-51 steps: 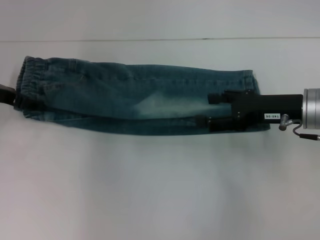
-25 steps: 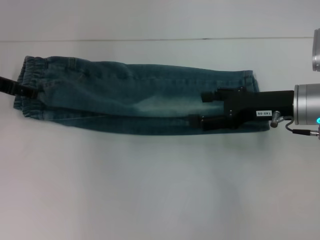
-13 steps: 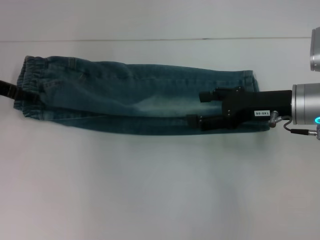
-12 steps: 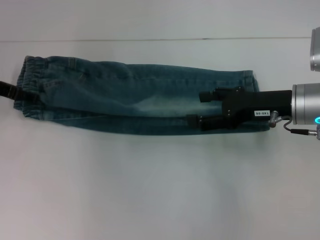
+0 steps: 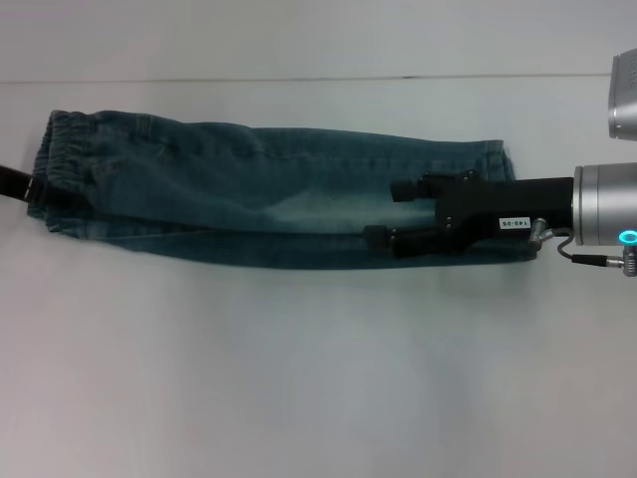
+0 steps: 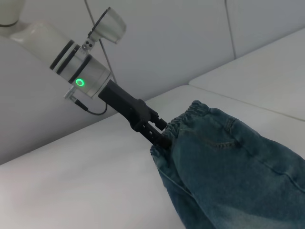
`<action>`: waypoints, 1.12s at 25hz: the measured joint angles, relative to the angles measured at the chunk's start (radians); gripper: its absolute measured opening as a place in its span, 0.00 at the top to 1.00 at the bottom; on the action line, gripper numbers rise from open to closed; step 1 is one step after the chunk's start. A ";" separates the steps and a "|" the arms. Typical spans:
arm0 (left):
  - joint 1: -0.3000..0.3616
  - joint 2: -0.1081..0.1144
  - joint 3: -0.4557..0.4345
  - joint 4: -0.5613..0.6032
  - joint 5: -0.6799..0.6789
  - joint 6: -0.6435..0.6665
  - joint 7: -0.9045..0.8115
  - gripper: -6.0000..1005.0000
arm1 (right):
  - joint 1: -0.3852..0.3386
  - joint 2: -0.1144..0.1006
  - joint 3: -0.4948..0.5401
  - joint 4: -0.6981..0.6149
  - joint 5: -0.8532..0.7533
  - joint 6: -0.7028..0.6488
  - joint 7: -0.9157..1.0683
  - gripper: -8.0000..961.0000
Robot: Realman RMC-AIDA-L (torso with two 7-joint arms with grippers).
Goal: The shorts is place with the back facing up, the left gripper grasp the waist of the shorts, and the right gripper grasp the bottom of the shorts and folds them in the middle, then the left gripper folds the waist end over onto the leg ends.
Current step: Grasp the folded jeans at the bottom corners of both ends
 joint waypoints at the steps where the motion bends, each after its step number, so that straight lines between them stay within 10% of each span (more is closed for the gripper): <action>1: -0.001 -0.001 0.000 -0.005 0.000 -0.004 0.001 0.11 | 0.000 0.000 0.000 0.000 0.000 0.001 0.000 0.02; 19: 0.017 -0.051 0.026 0.073 -0.012 -0.024 0.029 0.13 | 0.009 0.000 0.000 0.027 -0.002 0.033 0.000 0.02; 28: 0.032 -0.060 0.026 0.099 -0.009 -0.013 0.037 0.55 | 0.016 0.000 0.000 0.027 -0.005 0.041 0.000 0.02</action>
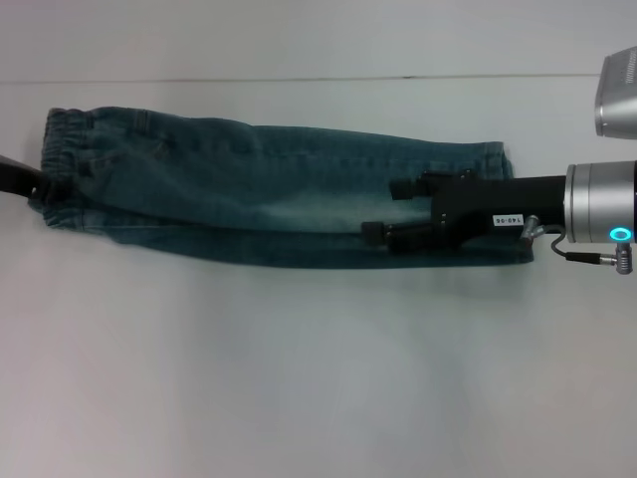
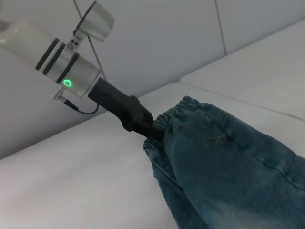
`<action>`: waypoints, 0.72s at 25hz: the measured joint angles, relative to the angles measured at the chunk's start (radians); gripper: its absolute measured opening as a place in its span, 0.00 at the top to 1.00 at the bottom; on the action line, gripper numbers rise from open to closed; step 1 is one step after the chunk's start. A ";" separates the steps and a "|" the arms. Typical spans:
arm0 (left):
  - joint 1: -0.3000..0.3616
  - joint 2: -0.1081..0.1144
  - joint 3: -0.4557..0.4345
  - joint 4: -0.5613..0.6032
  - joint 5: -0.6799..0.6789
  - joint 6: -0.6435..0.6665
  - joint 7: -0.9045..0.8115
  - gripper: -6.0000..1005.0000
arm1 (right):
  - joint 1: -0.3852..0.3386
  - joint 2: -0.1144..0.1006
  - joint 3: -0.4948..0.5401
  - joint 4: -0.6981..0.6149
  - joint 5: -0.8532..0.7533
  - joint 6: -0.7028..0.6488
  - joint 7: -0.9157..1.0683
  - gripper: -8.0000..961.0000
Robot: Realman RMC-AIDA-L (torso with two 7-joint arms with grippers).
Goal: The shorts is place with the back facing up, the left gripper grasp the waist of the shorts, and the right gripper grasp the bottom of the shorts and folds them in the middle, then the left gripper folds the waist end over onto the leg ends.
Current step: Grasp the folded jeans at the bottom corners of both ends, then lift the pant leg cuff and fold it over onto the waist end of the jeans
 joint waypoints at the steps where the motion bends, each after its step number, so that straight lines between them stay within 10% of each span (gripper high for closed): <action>1: 0.001 0.000 0.000 0.000 0.000 0.002 0.002 0.60 | 0.001 0.000 0.000 0.000 0.000 0.000 0.000 0.02; 18: 0.009 -0.018 0.000 0.075 -0.005 0.089 0.023 0.83 | 0.004 -0.002 -0.017 0.010 -0.001 -0.001 0.000 0.02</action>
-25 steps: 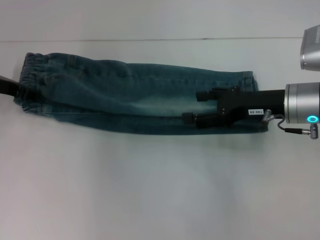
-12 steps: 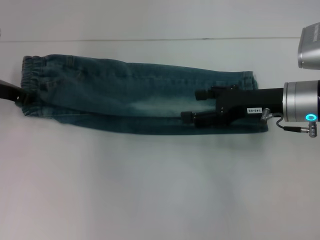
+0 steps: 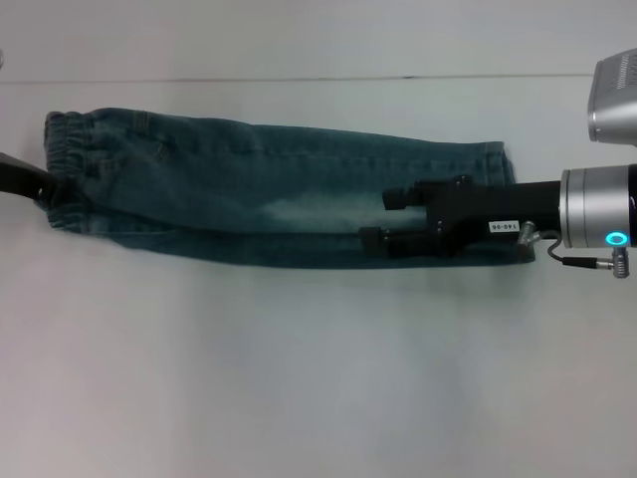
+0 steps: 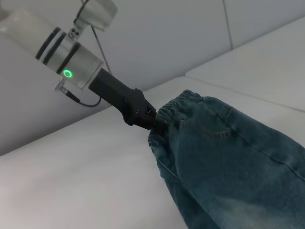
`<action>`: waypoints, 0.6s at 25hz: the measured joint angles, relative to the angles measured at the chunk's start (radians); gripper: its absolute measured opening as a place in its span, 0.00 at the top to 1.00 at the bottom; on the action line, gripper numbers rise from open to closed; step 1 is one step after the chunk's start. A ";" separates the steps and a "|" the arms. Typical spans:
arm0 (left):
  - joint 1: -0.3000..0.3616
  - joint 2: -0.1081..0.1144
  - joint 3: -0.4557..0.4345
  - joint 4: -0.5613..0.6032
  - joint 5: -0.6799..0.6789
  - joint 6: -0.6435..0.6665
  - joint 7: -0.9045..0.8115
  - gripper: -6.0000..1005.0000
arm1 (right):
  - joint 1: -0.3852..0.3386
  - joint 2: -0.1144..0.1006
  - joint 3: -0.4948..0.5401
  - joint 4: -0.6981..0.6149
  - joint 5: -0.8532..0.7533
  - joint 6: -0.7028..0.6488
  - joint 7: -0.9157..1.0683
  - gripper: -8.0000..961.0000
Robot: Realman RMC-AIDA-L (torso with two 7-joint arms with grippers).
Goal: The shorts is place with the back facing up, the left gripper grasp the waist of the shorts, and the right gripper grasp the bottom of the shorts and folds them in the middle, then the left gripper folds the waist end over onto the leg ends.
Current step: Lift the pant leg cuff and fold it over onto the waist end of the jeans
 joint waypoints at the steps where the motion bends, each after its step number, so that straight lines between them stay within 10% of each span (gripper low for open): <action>1: 0.001 -0.004 0.000 0.018 0.000 0.023 0.000 0.84 | 0.000 0.000 -0.002 0.000 0.000 0.001 0.000 0.02; 9: -0.003 -0.022 0.002 0.160 0.000 0.202 -0.002 0.89 | 0.004 0.000 -0.023 0.025 0.000 0.021 -0.009 0.24; 15: -0.026 -0.022 0.037 0.249 0.000 0.328 -0.016 0.89 | 0.006 0.001 -0.038 0.042 0.007 0.053 -0.024 0.62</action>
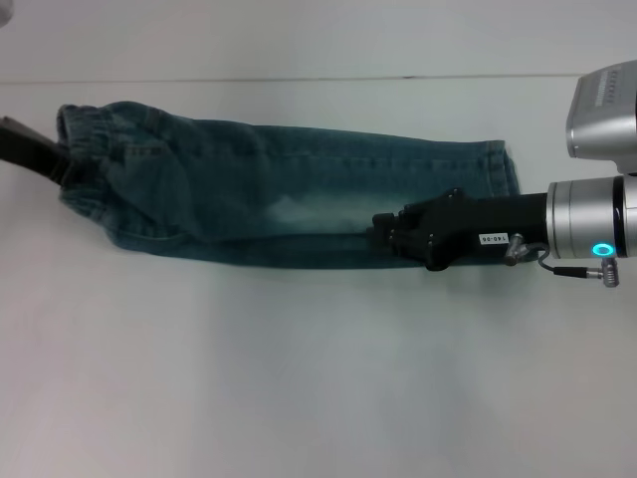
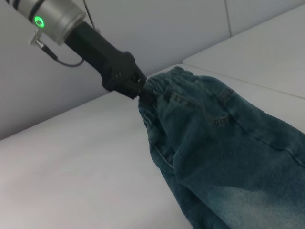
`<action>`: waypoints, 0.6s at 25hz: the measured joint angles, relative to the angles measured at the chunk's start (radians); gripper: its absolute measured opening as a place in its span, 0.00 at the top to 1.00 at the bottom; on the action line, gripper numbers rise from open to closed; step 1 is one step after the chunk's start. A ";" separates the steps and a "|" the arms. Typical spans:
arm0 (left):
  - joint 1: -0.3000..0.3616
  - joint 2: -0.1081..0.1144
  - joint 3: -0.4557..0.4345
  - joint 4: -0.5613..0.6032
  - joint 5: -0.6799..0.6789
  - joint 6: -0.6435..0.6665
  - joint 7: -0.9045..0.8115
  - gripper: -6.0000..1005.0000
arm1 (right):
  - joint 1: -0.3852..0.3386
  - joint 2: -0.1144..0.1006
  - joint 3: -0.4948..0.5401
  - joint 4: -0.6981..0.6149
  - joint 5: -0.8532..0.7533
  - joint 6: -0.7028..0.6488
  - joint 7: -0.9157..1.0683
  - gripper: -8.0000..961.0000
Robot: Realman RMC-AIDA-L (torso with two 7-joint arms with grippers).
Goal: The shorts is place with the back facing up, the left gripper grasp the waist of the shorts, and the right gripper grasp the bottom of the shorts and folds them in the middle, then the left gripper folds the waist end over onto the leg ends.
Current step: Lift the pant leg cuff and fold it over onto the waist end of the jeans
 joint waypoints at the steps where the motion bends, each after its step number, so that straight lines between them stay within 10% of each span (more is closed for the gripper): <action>1: -0.006 0.001 0.008 0.015 0.000 0.018 -0.006 0.89 | 0.000 0.000 0.000 0.003 0.001 0.002 -0.004 0.66; 8: -0.072 0.006 0.024 0.098 0.001 0.139 -0.031 0.89 | 0.009 0.002 0.000 0.048 0.058 0.050 -0.049 0.95; 15: -0.143 0.005 0.064 0.164 0.005 0.238 -0.044 0.89 | 0.011 0.007 0.004 0.156 0.259 0.200 -0.167 0.96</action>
